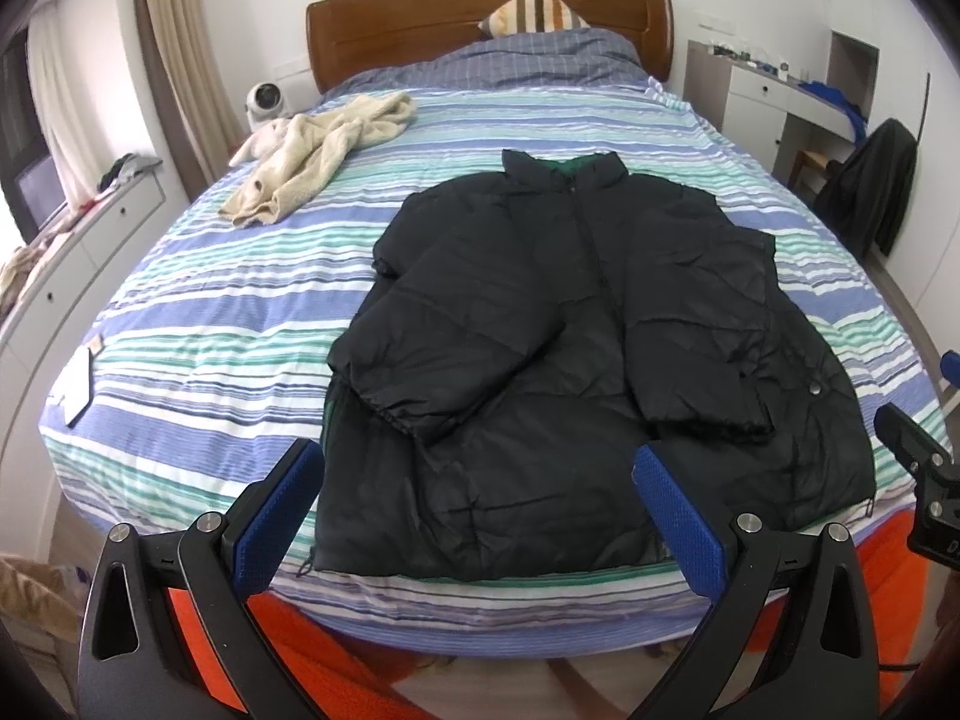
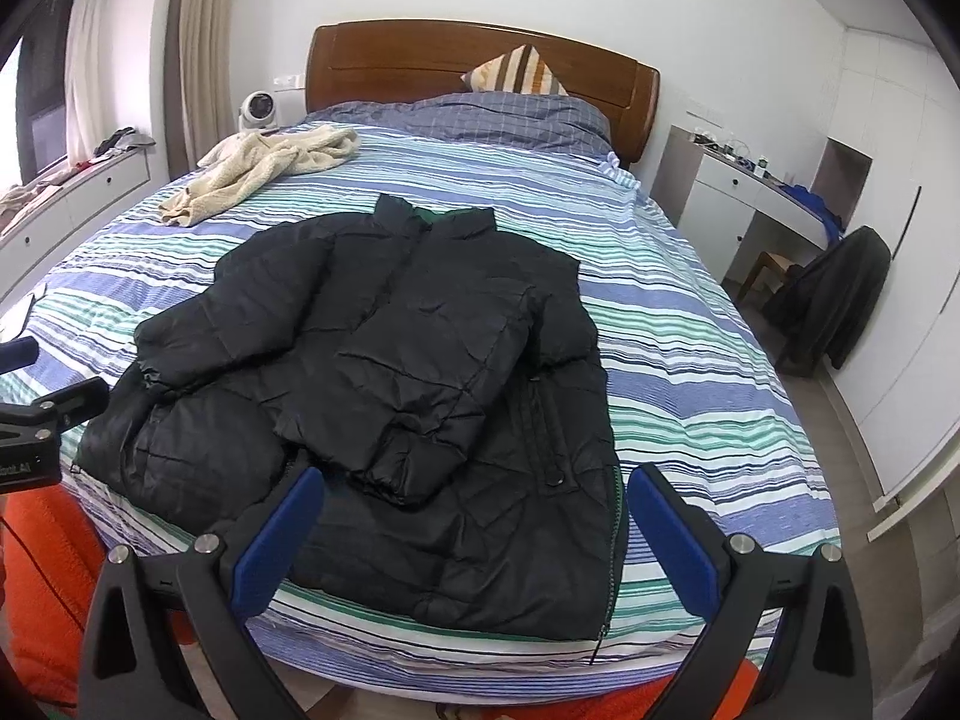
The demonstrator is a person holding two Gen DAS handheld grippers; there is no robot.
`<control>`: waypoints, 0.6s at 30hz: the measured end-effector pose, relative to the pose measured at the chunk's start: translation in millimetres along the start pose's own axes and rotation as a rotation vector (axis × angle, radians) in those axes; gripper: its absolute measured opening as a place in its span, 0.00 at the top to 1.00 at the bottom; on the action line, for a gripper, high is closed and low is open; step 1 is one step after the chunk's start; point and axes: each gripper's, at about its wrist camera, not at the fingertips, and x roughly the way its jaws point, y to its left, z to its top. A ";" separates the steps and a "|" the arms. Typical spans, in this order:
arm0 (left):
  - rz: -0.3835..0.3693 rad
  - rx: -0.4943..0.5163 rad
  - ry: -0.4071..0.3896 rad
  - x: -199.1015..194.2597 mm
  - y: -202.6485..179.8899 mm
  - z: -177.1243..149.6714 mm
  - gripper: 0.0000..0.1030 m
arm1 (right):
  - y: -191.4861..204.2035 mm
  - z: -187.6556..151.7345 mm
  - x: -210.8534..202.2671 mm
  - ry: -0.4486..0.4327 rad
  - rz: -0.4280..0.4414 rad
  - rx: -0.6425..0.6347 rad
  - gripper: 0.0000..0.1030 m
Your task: Fold large clothes
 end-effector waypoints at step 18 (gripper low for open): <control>0.006 -0.004 -0.005 -2.5 6.0 -5.4 0.00 | 25.3 1.6 38.1 -0.055 0.295 -0.227 0.00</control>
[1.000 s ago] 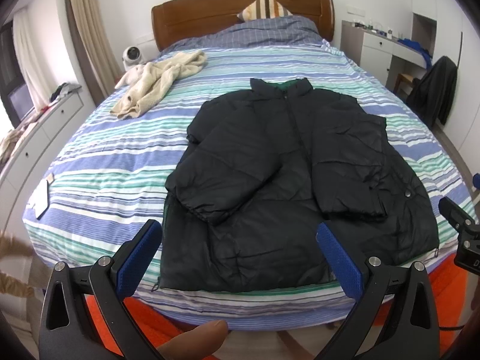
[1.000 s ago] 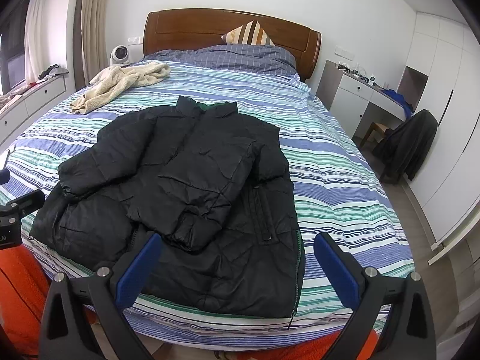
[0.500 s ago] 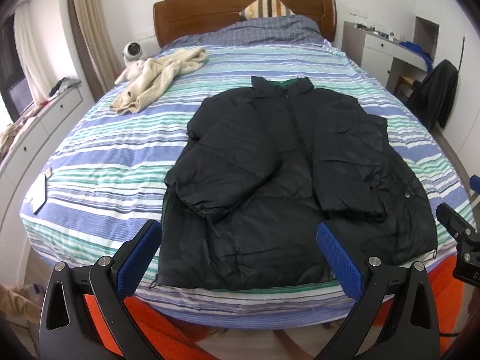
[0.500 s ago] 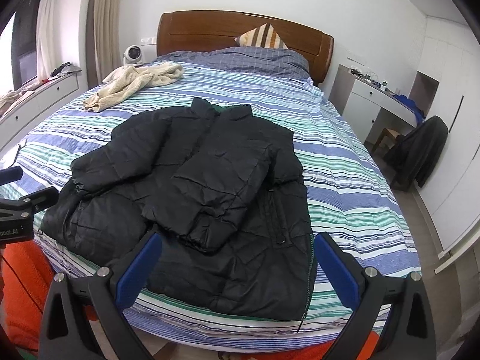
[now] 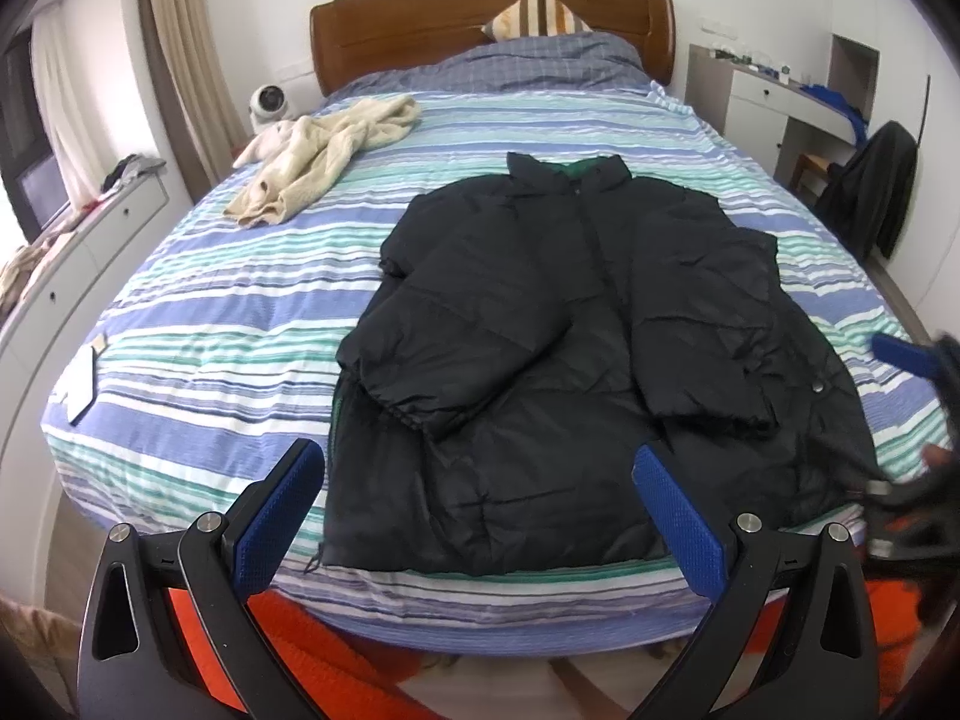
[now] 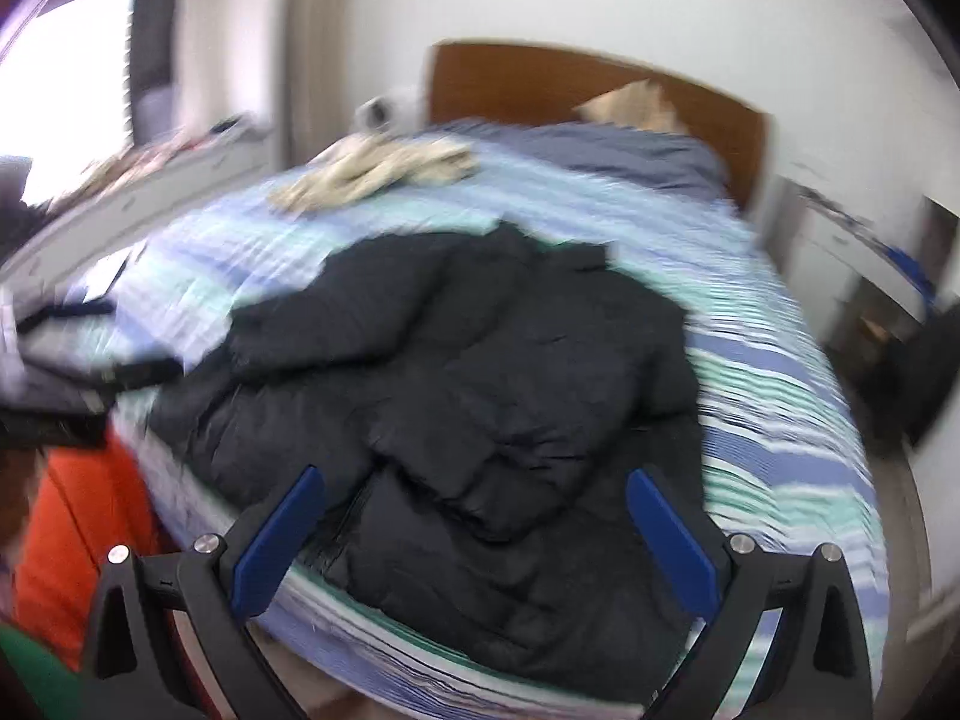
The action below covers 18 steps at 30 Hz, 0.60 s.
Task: Fold large clothes
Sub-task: 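Grasp the jacket sleeve with the right tool and lift it outward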
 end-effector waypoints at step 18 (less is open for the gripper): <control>0.063 -0.064 0.099 15.5 28.9 -17.4 0.00 | -79.5 32.9 19.9 -0.074 0.051 0.174 0.87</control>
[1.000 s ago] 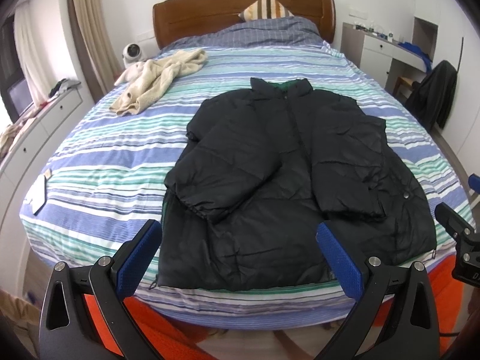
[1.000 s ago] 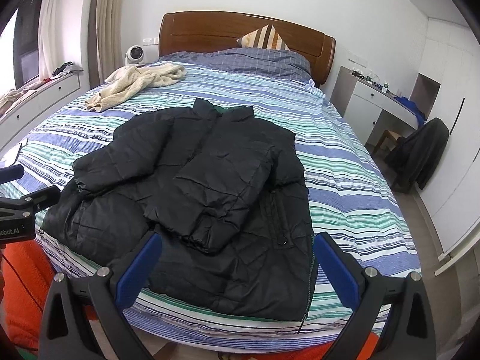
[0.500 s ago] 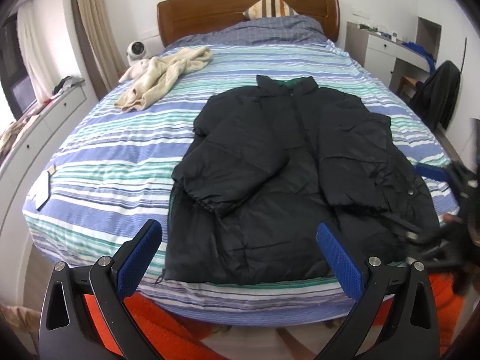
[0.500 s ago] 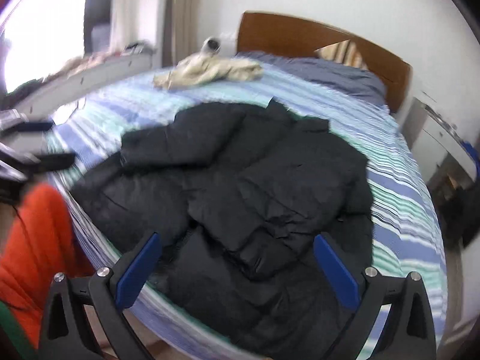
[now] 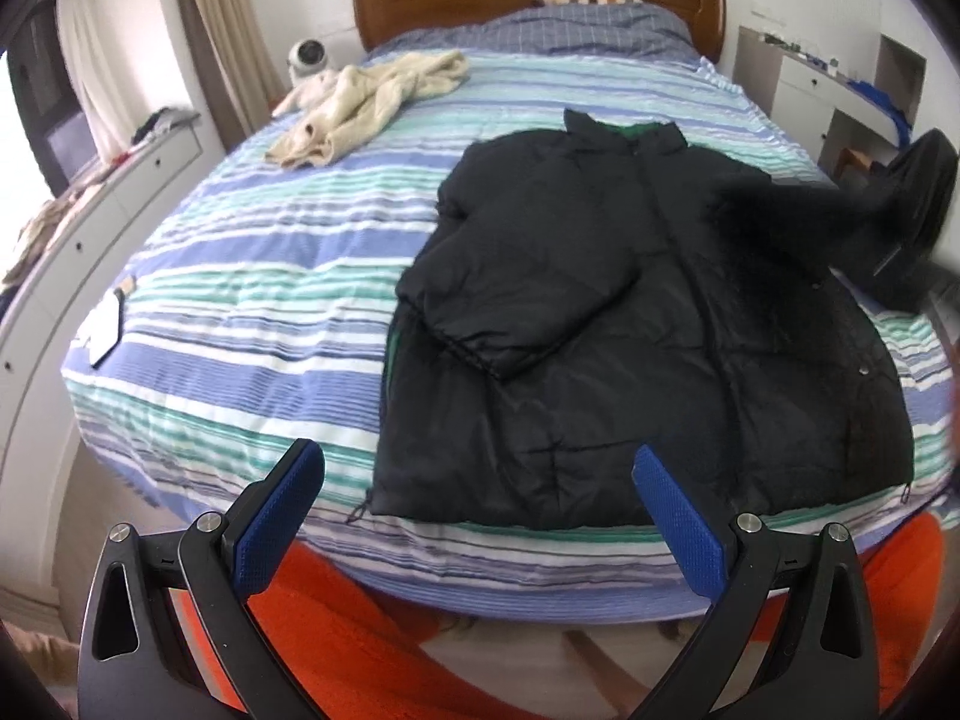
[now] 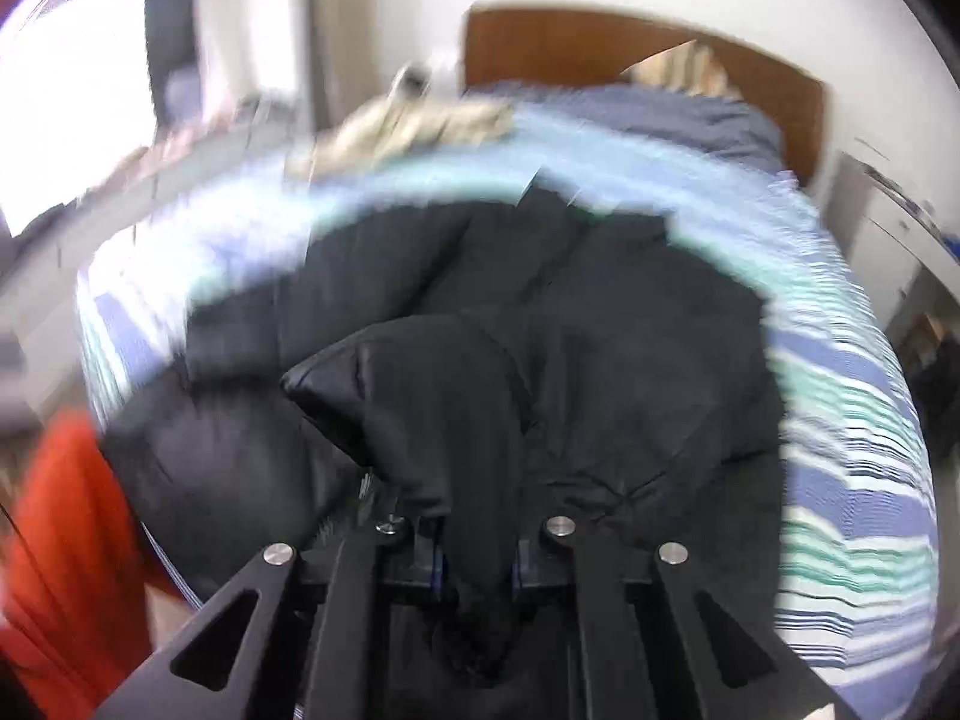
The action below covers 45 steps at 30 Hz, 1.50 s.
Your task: Fold large clothes
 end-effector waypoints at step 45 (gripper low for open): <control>-0.172 -0.070 0.065 127.4 48.5 69.9 0.00 | -290.9 -195.0 -51.4 0.124 -0.518 0.714 0.29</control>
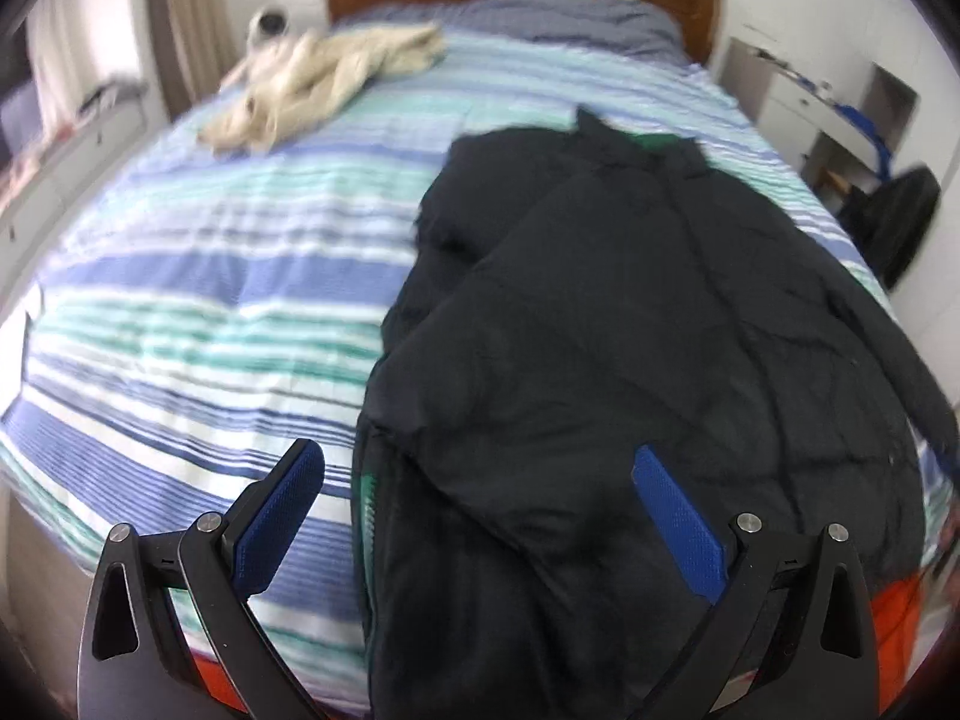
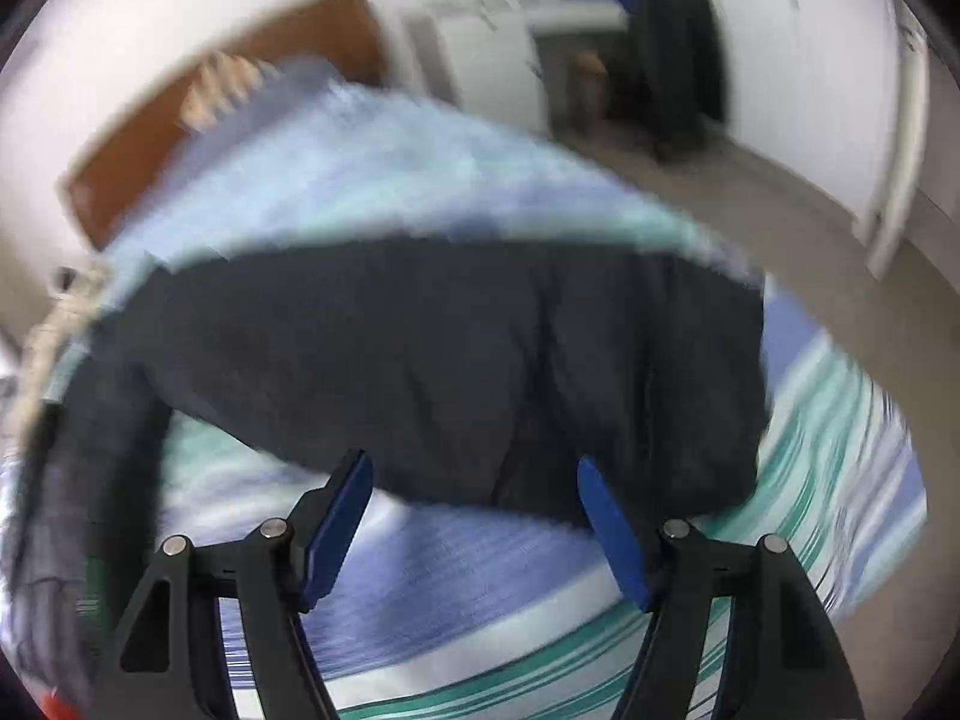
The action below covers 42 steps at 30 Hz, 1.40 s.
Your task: Fold large clothes
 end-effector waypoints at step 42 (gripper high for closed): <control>0.803 -0.223 0.021 -3.6 265.8 50.8 0.48 | 117.0 -100.9 -103.1 -0.130 0.026 -0.352 0.28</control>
